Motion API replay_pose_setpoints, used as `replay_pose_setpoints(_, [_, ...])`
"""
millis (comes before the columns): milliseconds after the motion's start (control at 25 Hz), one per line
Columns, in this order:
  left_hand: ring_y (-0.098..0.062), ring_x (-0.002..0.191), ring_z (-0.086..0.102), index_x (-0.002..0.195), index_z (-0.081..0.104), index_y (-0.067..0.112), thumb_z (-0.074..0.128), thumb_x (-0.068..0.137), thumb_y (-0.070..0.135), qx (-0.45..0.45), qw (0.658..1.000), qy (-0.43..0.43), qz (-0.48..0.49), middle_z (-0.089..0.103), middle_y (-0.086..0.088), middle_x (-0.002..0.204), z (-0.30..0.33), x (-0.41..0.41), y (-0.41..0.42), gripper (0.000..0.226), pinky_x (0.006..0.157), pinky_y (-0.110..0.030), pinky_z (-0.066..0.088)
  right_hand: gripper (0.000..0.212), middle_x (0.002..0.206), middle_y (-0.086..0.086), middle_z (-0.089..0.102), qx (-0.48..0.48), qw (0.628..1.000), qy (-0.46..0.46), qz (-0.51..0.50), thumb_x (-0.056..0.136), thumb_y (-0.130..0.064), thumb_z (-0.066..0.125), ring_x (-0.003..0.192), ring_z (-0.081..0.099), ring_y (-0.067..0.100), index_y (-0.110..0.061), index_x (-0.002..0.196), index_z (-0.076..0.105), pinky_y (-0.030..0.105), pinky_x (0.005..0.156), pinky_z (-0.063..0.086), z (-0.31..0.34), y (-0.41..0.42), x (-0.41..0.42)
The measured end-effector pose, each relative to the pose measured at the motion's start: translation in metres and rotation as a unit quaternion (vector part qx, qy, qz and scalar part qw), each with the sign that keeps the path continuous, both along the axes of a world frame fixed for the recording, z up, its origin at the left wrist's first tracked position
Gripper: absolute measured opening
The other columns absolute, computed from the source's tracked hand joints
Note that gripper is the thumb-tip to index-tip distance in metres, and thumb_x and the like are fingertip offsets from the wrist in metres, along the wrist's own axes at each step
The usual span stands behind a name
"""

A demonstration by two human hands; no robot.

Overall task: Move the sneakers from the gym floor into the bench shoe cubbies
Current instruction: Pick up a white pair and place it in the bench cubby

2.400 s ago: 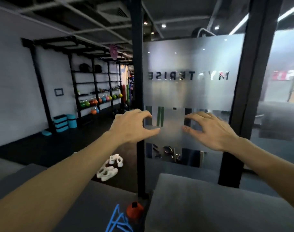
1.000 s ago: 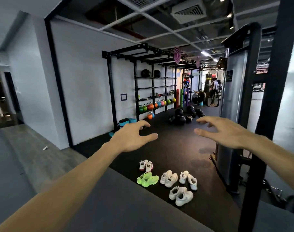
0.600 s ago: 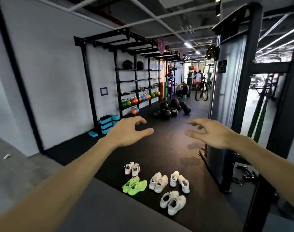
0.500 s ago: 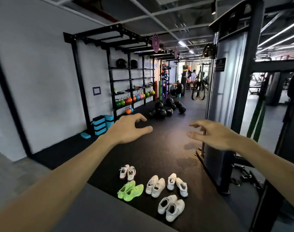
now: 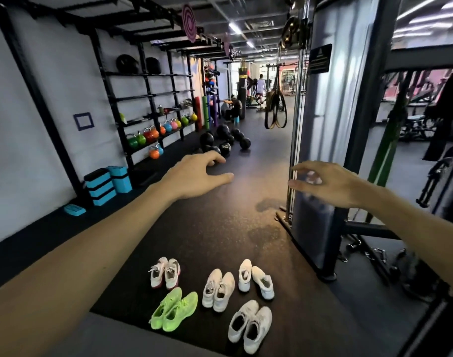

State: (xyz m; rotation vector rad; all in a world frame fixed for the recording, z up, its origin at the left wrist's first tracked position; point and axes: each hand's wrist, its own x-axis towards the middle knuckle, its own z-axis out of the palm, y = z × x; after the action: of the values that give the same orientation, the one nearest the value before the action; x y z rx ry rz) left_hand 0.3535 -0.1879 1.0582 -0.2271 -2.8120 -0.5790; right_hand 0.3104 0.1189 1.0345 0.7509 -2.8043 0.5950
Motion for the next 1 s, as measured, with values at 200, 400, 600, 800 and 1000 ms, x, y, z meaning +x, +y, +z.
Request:
replay_pose_setpoints(200, [-0.016, 0.114, 0.053, 0.126, 0.05, 0.04, 0.059, 0.077, 0.068, 0.021, 0.999, -0.039, -0.007, 0.052, 0.005, 0.133, -0.047, -0.137, -0.017, 0.057, 0.094, -0.046, 0.048, 0.07, 0.125, -0.002, 0.057, 0.002, 1.0, -0.013, -0.01, 0.077, -0.076, 0.04, 0.093, 0.054, 0.009, -0.033, 0.133, 0.042, 0.031, 0.086, 0.04, -0.041, -0.009, -0.132])
replay_pose_setpoints(400, [-0.017, 0.118, 0.053, 0.125, 0.05, 0.04, 0.06, 0.078, 0.064, 0.03, 0.998, -0.053, -0.029, 0.052, 0.007, 0.134, -0.101, -0.259, -0.032, 0.054, 0.095, -0.047, 0.048, 0.072, 0.128, -0.007, 0.054, -0.002, 0.999, -0.033, -0.038, 0.074, -0.085, 0.035, 0.092, 0.059, 0.011, -0.039, 0.129, 0.042, 0.047, 0.089, 0.049, -0.086, -0.035, -0.25])
replay_pose_setpoints(600, [-0.019, 0.122, 0.051, 0.128, 0.049, 0.035, 0.062, 0.079, 0.061, 0.029, 0.988, -0.123, -0.087, 0.051, 0.005, 0.137, -0.208, -0.378, -0.046, 0.057, 0.098, -0.045, 0.046, 0.069, 0.13, -0.005, 0.052, 0.001, 0.993, -0.095, -0.074, 0.073, -0.082, 0.037, 0.099, 0.059, 0.018, -0.042, 0.13, 0.039, 0.047, 0.089, 0.048, -0.194, -0.069, -0.346])
replay_pose_setpoints(800, [-0.017, 0.12, 0.05, 0.129, 0.044, 0.042, 0.06, 0.071, 0.07, 0.01, 0.968, -0.216, -0.13, 0.048, 0.006, 0.137, -0.362, -0.459, -0.055, 0.066, 0.096, -0.045, 0.047, 0.076, 0.134, -0.007, 0.046, 0.002, 0.979, -0.157, -0.133, 0.066, -0.088, 0.031, 0.103, 0.057, 0.019, -0.049, 0.131, 0.033, 0.048, 0.085, 0.049, -0.34, -0.091, -0.413])
replay_pose_setpoints(1000, [-0.017, 0.117, 0.051, 0.124, 0.045, 0.046, 0.061, 0.065, 0.071, 0.021, 0.944, -0.294, -0.147, 0.052, 0.007, 0.128, -0.568, -0.496, -0.053, 0.066, 0.094, -0.044, 0.047, 0.064, 0.137, -0.009, 0.044, 0.01, 0.965, -0.219, -0.147, 0.076, -0.075, 0.041, 0.104, 0.057, 0.019, -0.046, 0.132, 0.034, 0.047, 0.087, 0.047, -0.547, -0.101, -0.444])
